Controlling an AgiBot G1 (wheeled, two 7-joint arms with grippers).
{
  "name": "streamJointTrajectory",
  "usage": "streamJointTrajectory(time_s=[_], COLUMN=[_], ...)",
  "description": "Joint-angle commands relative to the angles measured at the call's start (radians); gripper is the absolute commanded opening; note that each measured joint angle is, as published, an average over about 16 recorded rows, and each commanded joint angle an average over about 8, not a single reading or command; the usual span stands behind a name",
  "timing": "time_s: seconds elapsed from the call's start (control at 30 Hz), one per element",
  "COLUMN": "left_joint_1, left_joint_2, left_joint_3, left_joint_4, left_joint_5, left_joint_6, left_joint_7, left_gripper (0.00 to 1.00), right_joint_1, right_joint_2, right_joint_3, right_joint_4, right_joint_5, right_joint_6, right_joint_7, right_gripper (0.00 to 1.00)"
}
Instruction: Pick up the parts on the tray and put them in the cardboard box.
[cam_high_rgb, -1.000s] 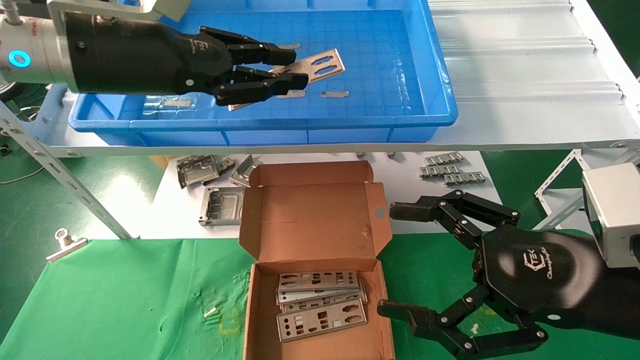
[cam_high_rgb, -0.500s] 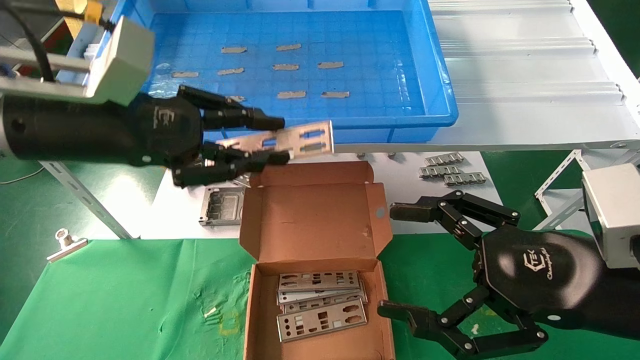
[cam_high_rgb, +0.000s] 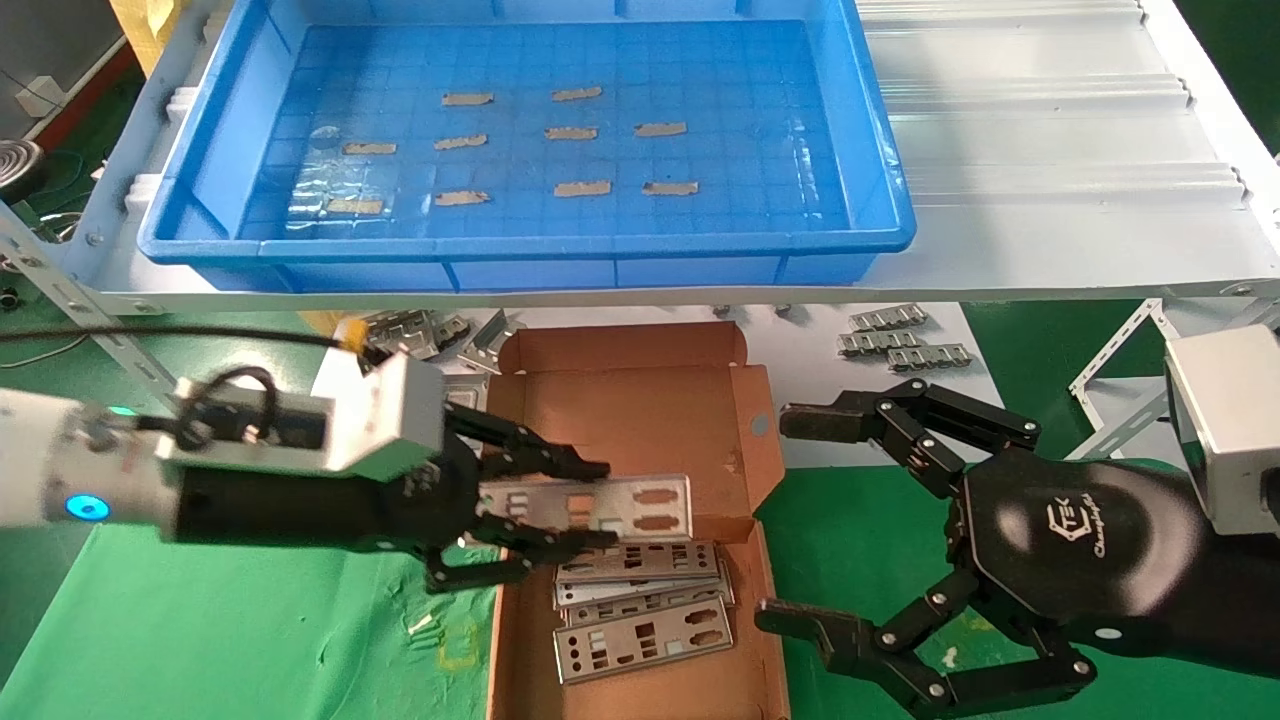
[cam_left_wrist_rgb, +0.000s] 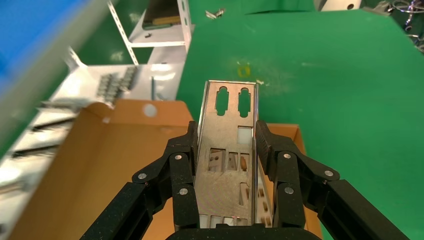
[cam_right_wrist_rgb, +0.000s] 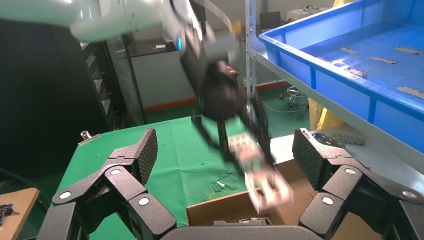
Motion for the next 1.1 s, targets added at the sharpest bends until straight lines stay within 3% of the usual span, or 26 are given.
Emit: streamJointTrajectory(time_s=[0.03,0.2,0.43,0.5,0.73,0.77,1.1], left_joint_1=[0.059,0.157,0.215,0.22,0.206,0.201,0.167], left_joint_2=[0.024,0.085,0.142,0.156,0.19,0.195,0.218], left_joint_3=[0.015,0.042,0.05,0.047,0.044,0.045,0.048], left_joint_4=[-0.025,-0.021,0.027,0.048,0.125,0.136,0.211], left_joint_5=[0.025,0.094,0.13,0.126,0.115,0.116,0.097], left_joint_6=[-0.07,-0.206,-0.305,-0.316,-0.297,-0.293,-0.221], left_joint_7=[0.007,0.081,0.146,0.161,0.19,0.193,0.19], left_gripper=[0.0,0.0,0.0,0.11,0.95,1.0,1.0], right_joint_1=[0.0,0.0,0.0,0.0,0.0,0.0,0.0], right_joint_2=[0.0,0.0,0.0,0.0,0.0,0.0,0.0], right_joint_3=[0.0,0.0,0.0,0.0,0.0,0.0,0.0], right_joint_4=[0.0,0.0,0.0,0.0,0.0,0.0,0.0], right_joint_5=[0.0,0.0,0.0,0.0,0.0,0.0,0.0], right_joint_6=[0.0,0.0,0.0,0.0,0.0,0.0,0.0], right_joint_7=[0.0,0.0,0.0,0.0,0.0,0.0,0.0], right_gripper=[1.0,1.0,1.0,1.0,1.0,1.0,1.0])
